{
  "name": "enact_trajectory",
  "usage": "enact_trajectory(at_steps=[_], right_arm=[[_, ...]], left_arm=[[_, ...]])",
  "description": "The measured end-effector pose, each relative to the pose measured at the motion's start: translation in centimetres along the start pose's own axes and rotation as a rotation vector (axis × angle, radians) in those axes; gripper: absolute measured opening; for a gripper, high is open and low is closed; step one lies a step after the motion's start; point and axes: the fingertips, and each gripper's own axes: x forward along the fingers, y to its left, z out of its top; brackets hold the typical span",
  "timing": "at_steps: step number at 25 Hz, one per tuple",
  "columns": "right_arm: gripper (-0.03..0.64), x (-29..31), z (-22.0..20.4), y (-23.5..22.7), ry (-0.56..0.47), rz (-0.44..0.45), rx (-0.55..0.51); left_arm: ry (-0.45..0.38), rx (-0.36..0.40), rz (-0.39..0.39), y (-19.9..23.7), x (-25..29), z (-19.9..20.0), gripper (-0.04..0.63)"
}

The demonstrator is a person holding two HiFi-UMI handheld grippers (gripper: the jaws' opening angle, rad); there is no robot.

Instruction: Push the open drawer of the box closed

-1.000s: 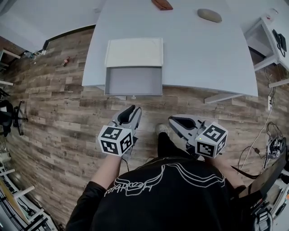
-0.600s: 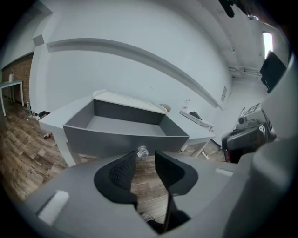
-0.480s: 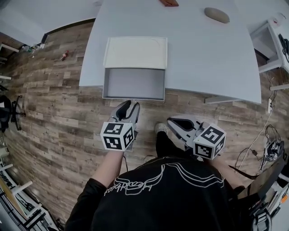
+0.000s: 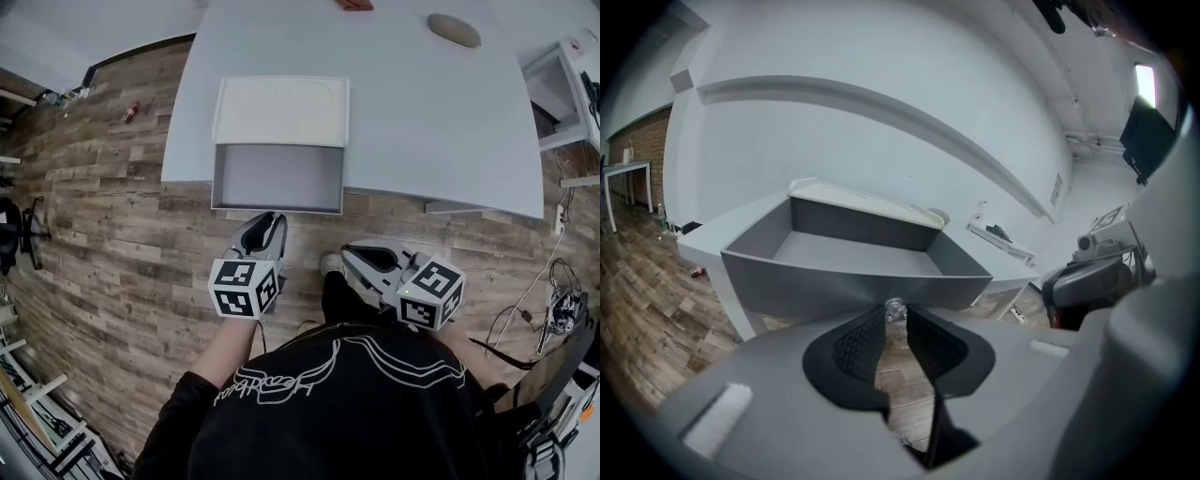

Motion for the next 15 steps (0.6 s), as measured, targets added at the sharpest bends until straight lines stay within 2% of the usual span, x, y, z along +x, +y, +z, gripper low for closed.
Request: enact_trajectory(at_steps=[15], right_arm=[[0.008, 0.6, 0.7, -2.2, -0.004, 0.016, 0.024]], left_arm=[[0.007, 0.015, 0.035, 0.4, 0.6, 0.8, 0.078]])
